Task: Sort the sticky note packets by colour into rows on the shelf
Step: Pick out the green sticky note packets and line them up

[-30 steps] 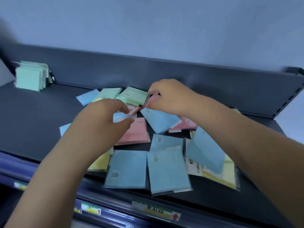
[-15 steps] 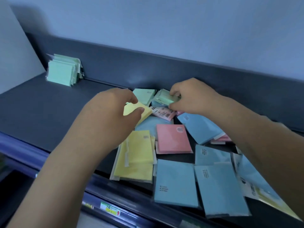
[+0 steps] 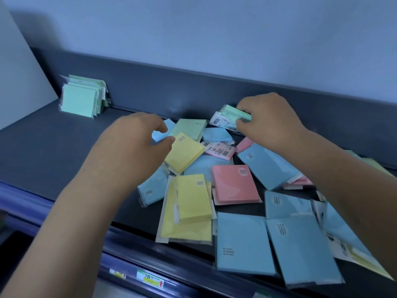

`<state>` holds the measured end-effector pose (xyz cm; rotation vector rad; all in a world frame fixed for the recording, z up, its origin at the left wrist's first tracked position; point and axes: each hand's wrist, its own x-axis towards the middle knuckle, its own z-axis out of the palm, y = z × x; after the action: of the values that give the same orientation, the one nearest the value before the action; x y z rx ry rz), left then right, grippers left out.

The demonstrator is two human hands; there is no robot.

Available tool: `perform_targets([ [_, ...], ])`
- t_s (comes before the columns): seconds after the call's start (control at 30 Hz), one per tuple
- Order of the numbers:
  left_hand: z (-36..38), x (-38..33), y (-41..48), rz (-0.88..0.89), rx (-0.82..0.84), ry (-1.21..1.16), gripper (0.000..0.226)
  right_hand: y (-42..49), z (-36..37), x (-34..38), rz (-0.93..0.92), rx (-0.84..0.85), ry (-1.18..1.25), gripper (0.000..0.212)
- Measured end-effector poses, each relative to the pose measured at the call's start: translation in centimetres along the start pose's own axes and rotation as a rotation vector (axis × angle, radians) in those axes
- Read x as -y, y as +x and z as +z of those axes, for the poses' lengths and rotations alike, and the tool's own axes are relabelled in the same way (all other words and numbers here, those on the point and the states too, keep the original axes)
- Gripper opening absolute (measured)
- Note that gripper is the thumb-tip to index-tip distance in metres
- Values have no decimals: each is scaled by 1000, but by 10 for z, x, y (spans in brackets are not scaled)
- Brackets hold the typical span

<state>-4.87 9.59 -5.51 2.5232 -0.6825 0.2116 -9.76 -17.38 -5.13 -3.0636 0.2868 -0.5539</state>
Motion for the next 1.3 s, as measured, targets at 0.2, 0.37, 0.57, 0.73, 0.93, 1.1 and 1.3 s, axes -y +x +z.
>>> perform_targets([
  [0.2,-3,7,7,21,1,-42,30,-4,-21,16,173,-42,397,5],
  [0.37,-7,13,11,32,22,-274,28,-9,-39,40,327,-5,901,2],
  [0.57,-26,12,11,-75,99,-775,27,-15,-52,90,258,87,1177,8],
  [0.73,-34,29,9,-110,86,-974,22,-18,-54,129,138,47,1079,9],
  [0.93,-48,47,0,-157,18,-924,25,-20,-49,147,19,-68,897,13],
  [1.1,-65,40,-4,-397,25,-1157,41,-14,-35,141,-341,-374,302,12],
  [1.3,-77,44,-4,-382,-14,-1321,34,-2,-14,145,-843,-817,-77,10],
])
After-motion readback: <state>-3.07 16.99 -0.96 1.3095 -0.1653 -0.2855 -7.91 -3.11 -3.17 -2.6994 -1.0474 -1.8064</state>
